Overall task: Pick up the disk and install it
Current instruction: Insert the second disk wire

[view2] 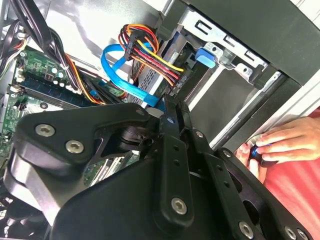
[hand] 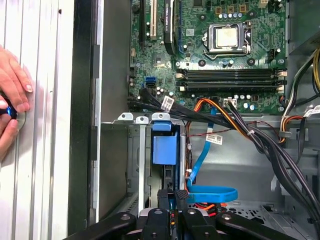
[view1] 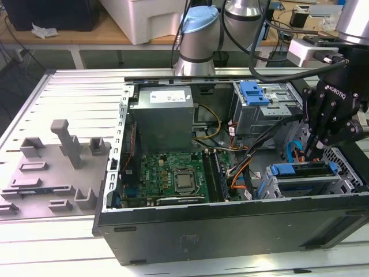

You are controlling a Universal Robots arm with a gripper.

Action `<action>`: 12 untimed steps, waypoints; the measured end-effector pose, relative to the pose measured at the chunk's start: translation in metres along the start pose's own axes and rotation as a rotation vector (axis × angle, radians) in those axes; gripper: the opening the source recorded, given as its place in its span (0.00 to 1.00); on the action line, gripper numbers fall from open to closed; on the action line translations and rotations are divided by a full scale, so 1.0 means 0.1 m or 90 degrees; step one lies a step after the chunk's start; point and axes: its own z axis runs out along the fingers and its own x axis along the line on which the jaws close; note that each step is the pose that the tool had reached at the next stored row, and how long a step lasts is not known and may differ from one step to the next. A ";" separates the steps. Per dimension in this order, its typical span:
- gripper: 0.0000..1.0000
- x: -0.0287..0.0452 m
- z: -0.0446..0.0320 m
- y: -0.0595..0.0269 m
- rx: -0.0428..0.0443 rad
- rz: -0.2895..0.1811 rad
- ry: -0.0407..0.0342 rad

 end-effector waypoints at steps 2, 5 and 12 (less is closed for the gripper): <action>0.16 0.003 0.001 0.001 0.0001 0.000 -0.0036; 0.16 0.009 0.003 0.001 0.0003 0.000 -0.0087; 0.16 0.047 0.011 0.002 0.0004 0.000 -0.0091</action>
